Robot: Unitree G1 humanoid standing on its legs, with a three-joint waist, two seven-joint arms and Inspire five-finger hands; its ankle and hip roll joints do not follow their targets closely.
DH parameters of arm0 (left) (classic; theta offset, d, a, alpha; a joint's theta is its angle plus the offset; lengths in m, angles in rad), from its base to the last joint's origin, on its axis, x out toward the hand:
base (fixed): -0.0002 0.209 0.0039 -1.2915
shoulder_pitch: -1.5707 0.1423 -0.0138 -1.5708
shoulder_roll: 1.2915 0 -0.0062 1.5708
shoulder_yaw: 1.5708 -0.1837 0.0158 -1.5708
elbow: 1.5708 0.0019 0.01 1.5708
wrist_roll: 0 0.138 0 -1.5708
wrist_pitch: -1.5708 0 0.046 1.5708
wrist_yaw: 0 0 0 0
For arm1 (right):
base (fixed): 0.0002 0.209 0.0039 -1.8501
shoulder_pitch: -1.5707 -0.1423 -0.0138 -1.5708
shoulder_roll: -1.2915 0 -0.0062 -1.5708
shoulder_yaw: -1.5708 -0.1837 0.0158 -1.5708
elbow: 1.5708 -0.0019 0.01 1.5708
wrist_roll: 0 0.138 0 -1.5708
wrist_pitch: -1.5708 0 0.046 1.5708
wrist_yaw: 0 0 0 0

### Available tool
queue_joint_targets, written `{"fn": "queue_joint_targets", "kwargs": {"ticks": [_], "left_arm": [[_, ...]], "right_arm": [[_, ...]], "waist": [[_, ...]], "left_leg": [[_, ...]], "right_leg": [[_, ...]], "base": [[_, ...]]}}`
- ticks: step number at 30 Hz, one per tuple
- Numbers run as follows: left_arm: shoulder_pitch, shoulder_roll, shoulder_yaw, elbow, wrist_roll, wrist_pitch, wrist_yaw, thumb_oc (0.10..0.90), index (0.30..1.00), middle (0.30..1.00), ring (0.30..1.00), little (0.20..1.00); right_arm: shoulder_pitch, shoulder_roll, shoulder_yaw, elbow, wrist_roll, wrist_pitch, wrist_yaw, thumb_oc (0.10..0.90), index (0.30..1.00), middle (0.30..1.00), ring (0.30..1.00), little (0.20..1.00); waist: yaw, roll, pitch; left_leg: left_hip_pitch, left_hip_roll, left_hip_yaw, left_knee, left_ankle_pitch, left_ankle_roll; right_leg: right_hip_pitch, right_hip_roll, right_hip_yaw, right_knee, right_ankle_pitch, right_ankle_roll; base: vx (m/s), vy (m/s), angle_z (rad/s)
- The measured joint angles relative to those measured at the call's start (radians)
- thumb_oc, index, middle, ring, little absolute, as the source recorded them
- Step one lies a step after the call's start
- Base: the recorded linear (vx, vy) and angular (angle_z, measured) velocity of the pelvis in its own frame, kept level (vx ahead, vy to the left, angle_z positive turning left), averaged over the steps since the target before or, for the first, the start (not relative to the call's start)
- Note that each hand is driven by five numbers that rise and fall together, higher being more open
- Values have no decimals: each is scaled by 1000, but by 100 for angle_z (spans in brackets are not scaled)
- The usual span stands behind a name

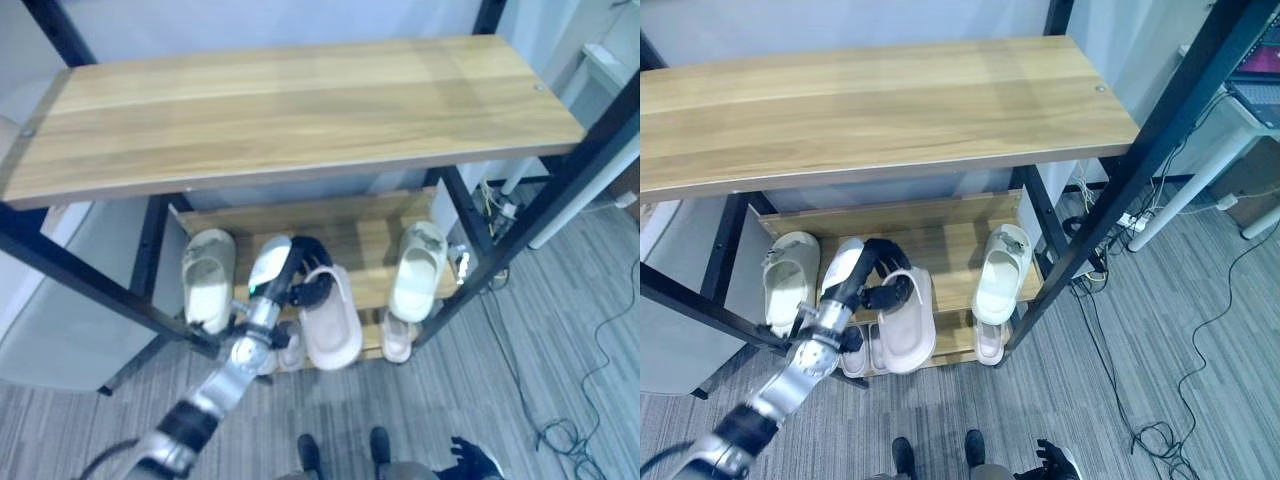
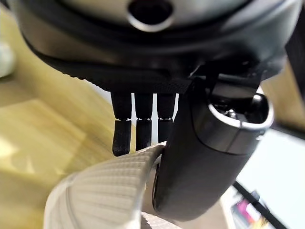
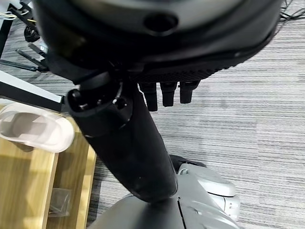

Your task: Arrange the slippers neatly on the shoe rack.

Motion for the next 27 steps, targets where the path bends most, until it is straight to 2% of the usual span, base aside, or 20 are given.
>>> {"fn": "queue_joint_targets", "kwargs": {"ticks": [2, 5, 7, 13, 17, 19, 20, 21, 22, 23, 24, 25, 27], "left_arm": [[119, -16, 41, -87, -125, -27, -36, 400, 300, 300, 300, 300], [165, -16, 39, -89, -322, -36, -141, 400, 300, 300, 300, 300], [210, -12, 39, -98, -433, -36, -206, 400, 300, 300, 300, 300], [327, -8, 14, -93, -511, -30, -307, 400, 300, 300, 300, 300], [314, -7, -43, -49, -511, -14, -322, 400, 300, 300, 300, 300], [242, -31, -68, -13, -509, -14, -320, 400, 300, 300, 300, 300], [185, -26, -78, -6, -510, -14, -311, 400, 300, 300, 300, 300], [135, -36, -93, 33, -508, -7, -319, 400, 300, 300, 300, 300], [126, -35, -95, 44, -508, -3, -316, 400, 300, 300, 300, 300], [97, -22, -98, 47, -504, -5, -300, 400, 300, 300, 300, 300], [79, -20, -98, 50, -502, -7, -296, 400, 300, 300, 300, 300], [40, -13, -96, 63, -496, -7, -276, 400, 300, 300, 300, 300], [-14, -2, -98, 53, -461, -8, -234, 400, 300, 300, 300, 300]], "right_arm": [[12, 0, -10, 1, 1, 1, 0, 800, 900, 900, 900, 900], [17, 1, -27, 9, 4, 16, 2, 800, 900, 900, 900, 900], [17, 2, -37, 11, 4, 21, 4, 800, 900, 900, 900, 900], [21, -12, -40, 12, 9, 36, 4, 800, 900, 900, 900, 900], [21, -27, -37, 12, 10, 37, 3, 800, 900, 900, 900, 900], [-27, -35, -32, 14, 39, 34, -1, 800, 900, 900, 900, 900], [-64, -42, -31, 17, 40, 32, -4, 800, 900, 900, 900, 900], [-105, -45, -37, 33, 40, 34, -4, 800, 900, 900, 900, 900], [-124, -40, -36, 37, 44, 35, -6, 800, 900, 900, 900, 900], [-149, -39, -27, 30, 48, 27, -14, 800, 900, 900, 900, 900], [-157, -42, -28, 14, 48, 22, -17, 800, 900, 900, 900, 900], [-179, -39, -28, -8, 48, 3, -22, 800, 900, 900, 900, 900], [-193, -52, -25, -66, 53, -8, -43, 800, 900, 900, 900, 900]], "waist": [[14, 2, 0], [42, 6, -2], [43, 9, -3], [44, 33, -19], [57, 47, -25], [67, 56, -2], [67, 63, 43], [66, 73, 88], [66, 67, 96], [66, 51, 114], [68, 44, 124], [61, 17, 150], [62, 11, 175]], "left_leg": [[15, -1, -3, 0, -4, -1], [25, -5, -24, 1, -1, 2], [34, -6, -33, 0, 0, 2], [41, -6, -51, 0, 5, 2], [21, -5, -74, 2, 18, -1], [-126, 4, -95, 96, 24, -3], [-183, 6, -114, 147, 22, -10], [-190, 11, -132, 128, 38, -11], [-209, 14, -131, 139, 42, -11], [-270, 14, -130, 190, 6, -34], [-300, 14, -130, 217, -7, -27], [-376, -5, -130, 292, -65, -20], [-486, 3, -123, 425, -106, 5]], "right_leg": [[16, -1, -2, 0, -3, -2], [36, -3, -23, 0, -8, -2], [44, -4, -29, 0, -10, -3], [64, -4, -46, 0, -15, -3], [50, 0, -69, 2, -15, -3], [-89, 6, -93, 106, -31, -3], [-142, -10, -102, 162, -51, -25], [-159, 1, -110, 181, -45, -26], [-194, 4, -108, 220, -58, -28], [-277, -21, -105, 311, -103, -47], [-317, -29, -105, 353, -119, -52], [-396, -50, -97, 404, -122, -56], [-526, -51, -69, 515, -141, -47]], "base": [[12, -20, 9], [-28, -25, 22], [10, -15, 10], [-4, -17, 9], [-234, -20, 18], [-297, -24, 28], [-244, -35, 27], [-272, -32, 18], [-158, -15, 7], [-96, 7, -6], [-171, 17, -2], [-252, 30, -11], [-178, 34, -28]]}}
